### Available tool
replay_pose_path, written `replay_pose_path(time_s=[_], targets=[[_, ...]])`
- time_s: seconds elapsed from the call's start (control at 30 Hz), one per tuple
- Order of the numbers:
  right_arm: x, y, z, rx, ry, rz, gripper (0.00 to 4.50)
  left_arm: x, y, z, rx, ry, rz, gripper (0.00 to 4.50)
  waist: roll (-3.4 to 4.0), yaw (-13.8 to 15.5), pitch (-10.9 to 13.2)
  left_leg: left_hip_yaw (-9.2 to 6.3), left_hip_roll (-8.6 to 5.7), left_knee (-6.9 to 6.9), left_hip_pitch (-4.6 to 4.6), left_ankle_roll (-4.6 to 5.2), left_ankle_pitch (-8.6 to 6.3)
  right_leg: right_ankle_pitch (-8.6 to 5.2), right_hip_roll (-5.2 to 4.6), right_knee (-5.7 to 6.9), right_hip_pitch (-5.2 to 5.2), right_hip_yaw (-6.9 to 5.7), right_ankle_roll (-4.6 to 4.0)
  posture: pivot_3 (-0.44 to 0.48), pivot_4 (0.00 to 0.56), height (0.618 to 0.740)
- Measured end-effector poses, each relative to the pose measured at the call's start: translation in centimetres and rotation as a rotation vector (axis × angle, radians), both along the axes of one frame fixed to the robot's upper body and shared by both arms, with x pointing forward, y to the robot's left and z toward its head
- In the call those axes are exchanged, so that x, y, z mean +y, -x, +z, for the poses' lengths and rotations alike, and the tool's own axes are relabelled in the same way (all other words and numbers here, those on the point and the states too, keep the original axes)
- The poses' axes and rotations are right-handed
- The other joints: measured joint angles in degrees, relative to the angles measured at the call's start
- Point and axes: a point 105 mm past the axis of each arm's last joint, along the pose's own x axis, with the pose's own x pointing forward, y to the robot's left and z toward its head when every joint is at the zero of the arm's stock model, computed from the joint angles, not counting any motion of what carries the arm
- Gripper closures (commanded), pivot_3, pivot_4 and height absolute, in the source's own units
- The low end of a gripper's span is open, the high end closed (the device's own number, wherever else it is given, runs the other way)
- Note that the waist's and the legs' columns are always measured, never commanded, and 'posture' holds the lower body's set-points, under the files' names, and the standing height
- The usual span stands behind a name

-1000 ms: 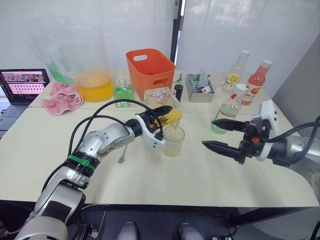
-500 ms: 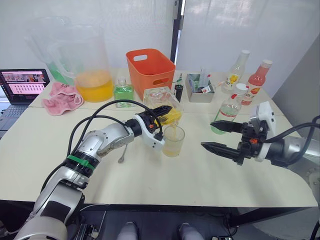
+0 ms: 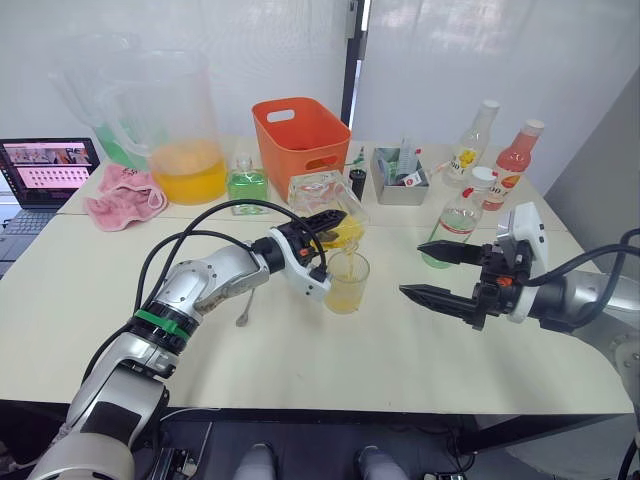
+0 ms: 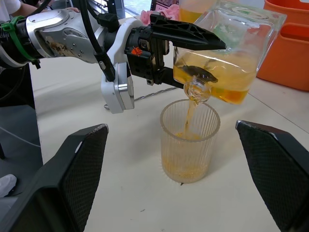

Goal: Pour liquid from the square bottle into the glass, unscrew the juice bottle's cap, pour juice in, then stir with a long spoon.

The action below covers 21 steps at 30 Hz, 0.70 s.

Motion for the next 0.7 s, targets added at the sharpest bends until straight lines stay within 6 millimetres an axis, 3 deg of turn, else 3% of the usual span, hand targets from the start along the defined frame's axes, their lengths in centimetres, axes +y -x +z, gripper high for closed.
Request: replay_pose_path(time_s=[0.3, 0.47, 0.7], targets=[[0.0, -0.1, 0.0, 0.001, 0.0, 0.001, 0.03, -0.1, 0.0, 0.1, 0.008, 0.011, -0.003, 1.71, 0.0, 0.02, 0.0, 0.0, 0.0, 0.01, 0.0, 0.0, 0.0, 0.0, 0.0, 0.01, 0.0, 0.0, 0.0, 0.0, 0.15, 0.74], [-0.1, -0.2, 0.1, 0.002, -0.003, 0.002, 0.03, -0.7, 0.1, 0.4, 0.101, 0.111, -0.007, 1.71, 0.0, -0.02, 0.0, 0.0, 0.0, 0.02, 0.0, 0.0, 0.0, 0.01, 0.0, 0.02, 0.0, 0.0, -0.02, 0.0, 0.15, 0.74], [0.0, -0.4, -0.1, 0.007, 0.007, 0.003, 0.03, 0.3, -0.4, 0.7, 0.224, 0.23, 0.05, 1.71, 0.01, -0.19, 0.0, 0.0, 0.0, 0.03, 0.04, 0.0, 0.0, 0.01, 0.0, 0.05, 0.01, 0.0, -0.01, 0.0, 0.15, 0.74]])
